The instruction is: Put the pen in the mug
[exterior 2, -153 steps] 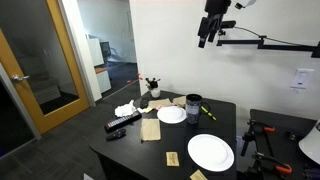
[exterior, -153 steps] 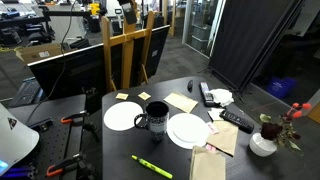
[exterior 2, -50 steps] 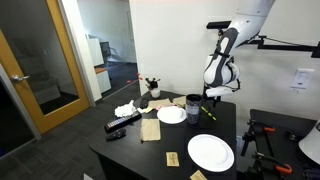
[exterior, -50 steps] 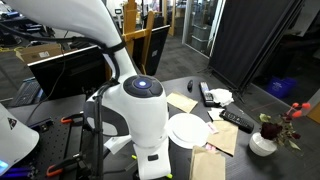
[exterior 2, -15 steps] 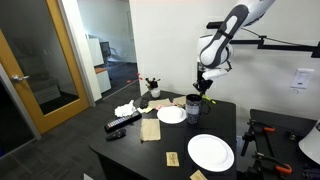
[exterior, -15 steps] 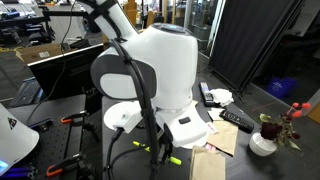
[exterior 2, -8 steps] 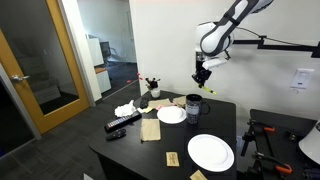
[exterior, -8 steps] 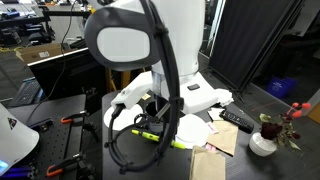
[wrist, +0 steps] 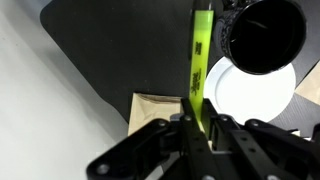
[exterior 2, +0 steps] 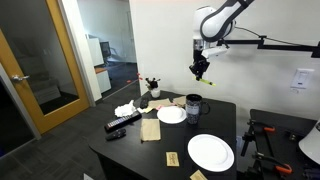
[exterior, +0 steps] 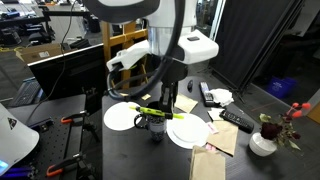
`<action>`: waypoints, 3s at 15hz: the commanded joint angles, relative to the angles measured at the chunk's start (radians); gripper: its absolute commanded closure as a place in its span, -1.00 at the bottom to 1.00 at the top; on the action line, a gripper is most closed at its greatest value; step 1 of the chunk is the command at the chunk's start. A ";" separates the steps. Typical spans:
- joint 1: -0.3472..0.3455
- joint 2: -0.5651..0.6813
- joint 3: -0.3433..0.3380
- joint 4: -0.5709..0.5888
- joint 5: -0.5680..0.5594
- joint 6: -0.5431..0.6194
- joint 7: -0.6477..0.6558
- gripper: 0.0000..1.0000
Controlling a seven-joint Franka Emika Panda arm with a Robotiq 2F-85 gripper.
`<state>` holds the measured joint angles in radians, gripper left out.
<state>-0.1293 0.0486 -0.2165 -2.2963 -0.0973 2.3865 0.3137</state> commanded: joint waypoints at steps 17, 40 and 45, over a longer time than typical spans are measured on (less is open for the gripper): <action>0.105 -0.235 0.230 -0.022 0.039 -0.216 0.000 0.93; 0.154 -0.227 0.332 -0.043 -0.066 -0.128 0.253 0.93; 0.144 -0.236 0.357 -0.048 -0.253 -0.118 0.495 0.93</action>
<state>0.0362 -0.1589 0.1143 -2.3238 -0.2499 2.2464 0.6770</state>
